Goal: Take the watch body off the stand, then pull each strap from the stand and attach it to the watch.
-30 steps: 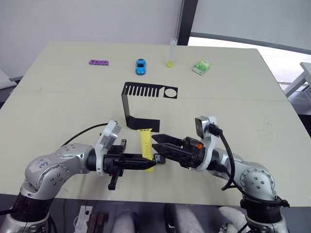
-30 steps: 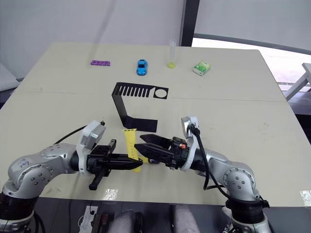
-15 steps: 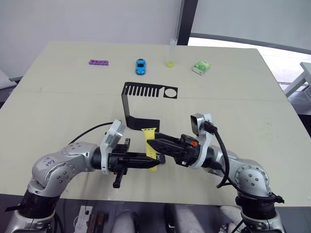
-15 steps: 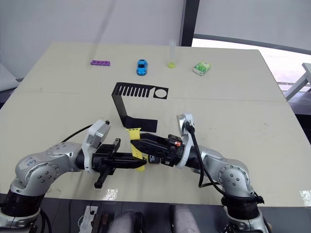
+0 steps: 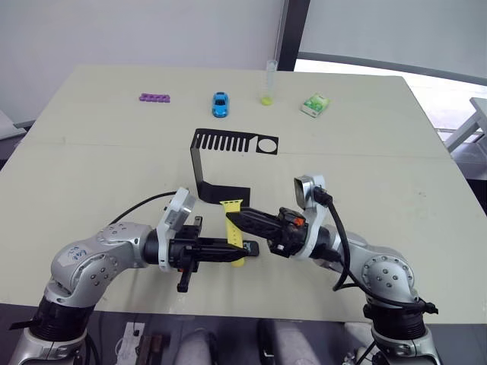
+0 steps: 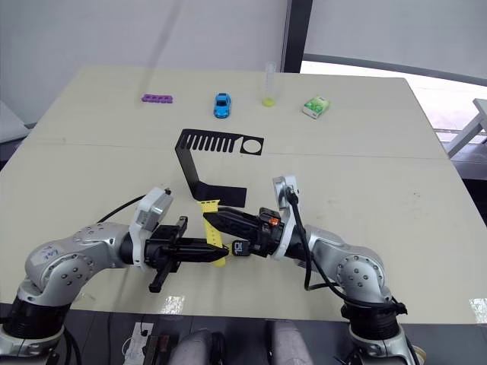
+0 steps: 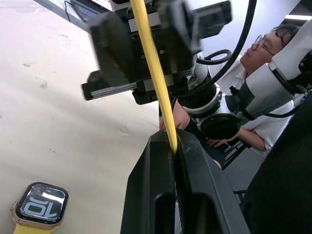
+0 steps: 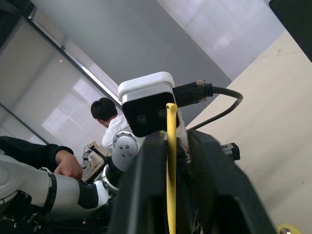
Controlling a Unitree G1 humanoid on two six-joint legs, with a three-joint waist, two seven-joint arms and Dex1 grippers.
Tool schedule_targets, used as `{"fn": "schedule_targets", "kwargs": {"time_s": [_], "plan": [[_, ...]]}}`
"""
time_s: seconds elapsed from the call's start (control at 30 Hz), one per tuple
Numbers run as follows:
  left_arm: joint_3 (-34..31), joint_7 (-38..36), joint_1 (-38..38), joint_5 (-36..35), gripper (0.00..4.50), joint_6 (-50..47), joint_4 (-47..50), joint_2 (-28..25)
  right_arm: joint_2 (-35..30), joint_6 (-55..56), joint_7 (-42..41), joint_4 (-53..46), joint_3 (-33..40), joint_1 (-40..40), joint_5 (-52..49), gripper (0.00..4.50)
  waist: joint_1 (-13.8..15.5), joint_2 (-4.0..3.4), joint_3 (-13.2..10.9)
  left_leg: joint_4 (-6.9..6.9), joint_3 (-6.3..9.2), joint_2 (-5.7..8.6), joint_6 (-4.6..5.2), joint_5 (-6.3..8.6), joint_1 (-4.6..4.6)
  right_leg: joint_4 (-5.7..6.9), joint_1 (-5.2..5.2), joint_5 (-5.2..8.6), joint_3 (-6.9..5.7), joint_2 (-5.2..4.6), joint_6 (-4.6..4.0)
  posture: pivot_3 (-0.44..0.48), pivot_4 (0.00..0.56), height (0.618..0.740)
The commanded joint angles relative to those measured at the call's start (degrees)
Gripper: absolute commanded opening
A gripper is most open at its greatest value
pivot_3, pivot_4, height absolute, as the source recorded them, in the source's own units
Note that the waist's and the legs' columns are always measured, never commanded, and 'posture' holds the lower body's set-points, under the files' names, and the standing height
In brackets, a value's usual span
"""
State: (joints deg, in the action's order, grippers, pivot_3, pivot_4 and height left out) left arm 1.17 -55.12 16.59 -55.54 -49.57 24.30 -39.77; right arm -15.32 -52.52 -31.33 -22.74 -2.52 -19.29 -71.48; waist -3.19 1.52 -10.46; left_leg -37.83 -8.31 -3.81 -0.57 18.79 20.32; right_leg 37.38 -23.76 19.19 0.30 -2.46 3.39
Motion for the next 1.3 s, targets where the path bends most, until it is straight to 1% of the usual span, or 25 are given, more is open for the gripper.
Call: {"fn": "schedule_targets", "kwargs": {"time_s": [0.03,0.9,1.0,1.3], "plan": [[-0.1,-0.8,-0.3,0.3,0.00,0.9,1.5,0.3,0.7,0.6,0.0,-1.1,0.3,-0.5,-0.9,0.90,0.0,0.00,0.0,0.00,0.00,0.00,0.00,0.00,0.00,0.00,0.00,0.00,0.00,0.00,0.00,0.000,0.150,0.740],[-0.4,0.1,-1.8,1.2,0.00,1.5,2.3,2.3,1.8,0.8,-0.4,-0.4,0.7,-0.3,-1.5,0.90,0.0,0.00,0.0,0.00,0.01,0.00,0.01,0.00,0.01,-0.01,-0.01,0.00,-0.01,-0.01,0.00,0.000,0.150,0.740],[-0.6,0.6,-1.8,0.9,0.00,1.5,2.5,2.8,1.8,0.7,-0.4,-0.5,0.7,-0.2,-1.6,0.03,0.0,0.00,0.0,0.01,0.01,0.00,0.01,0.01,0.01,-0.01,-0.01,0.00,-0.01,-0.02,0.00,0.000,0.150,0.740],[-1.0,0.9,-1.9,0.7,0.00,1.5,2.6,3.3,1.5,0.3,-0.6,-0.6,0.7,0.3,-1.6,0.03,0.0,0.00,0.0,0.01,0.01,0.00,0.01,0.01,0.02,-0.02,-0.01,0.00,0.00,-0.02,0.00,0.000,0.150,0.740]]}}
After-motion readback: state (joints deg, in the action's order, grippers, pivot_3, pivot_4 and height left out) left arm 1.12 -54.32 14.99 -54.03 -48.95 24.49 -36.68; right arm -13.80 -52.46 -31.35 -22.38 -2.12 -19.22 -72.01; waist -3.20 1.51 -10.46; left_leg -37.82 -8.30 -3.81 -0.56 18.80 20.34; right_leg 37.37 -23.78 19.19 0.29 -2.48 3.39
